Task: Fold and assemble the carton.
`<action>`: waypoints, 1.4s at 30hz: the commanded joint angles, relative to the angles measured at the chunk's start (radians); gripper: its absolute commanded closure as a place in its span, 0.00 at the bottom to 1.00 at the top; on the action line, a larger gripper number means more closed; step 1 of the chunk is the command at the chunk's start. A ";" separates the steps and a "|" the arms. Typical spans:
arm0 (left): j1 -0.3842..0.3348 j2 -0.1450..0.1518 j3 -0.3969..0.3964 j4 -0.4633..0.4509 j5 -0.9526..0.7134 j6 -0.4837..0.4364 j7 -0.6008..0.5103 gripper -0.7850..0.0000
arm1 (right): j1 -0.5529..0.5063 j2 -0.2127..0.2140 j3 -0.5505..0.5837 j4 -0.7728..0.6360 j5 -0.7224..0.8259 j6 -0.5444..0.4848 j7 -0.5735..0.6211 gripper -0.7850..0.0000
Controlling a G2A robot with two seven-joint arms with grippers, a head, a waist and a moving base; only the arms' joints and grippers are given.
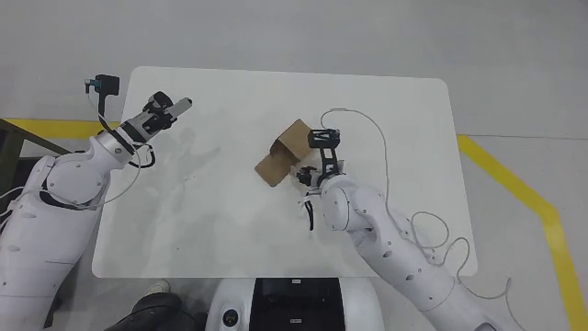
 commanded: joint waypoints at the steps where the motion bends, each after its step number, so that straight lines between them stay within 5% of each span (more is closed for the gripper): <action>1: 0.000 0.000 0.000 0.000 0.000 0.000 0.000 0.00 | -0.008 0.005 0.021 -0.009 -0.032 0.011 0.013 0.00; 11: 0.000 0.000 0.000 0.000 0.000 0.000 0.000 0.00 | -0.027 0.018 0.114 -0.064 -0.166 0.073 0.061 0.00; 21: 0.000 0.000 0.000 0.000 0.000 0.000 0.000 0.00 | -0.111 0.018 0.120 -0.115 -0.022 -0.246 -0.121 0.00; 34: 0.000 0.000 0.000 0.000 0.000 0.000 0.000 0.00 | -0.070 -0.016 0.052 0.073 0.007 -0.334 -0.355 0.00; 42: 0.000 0.000 0.000 0.000 0.000 0.000 0.000 0.00 | -0.039 -0.039 0.017 0.150 -0.028 -0.287 -0.402 0.41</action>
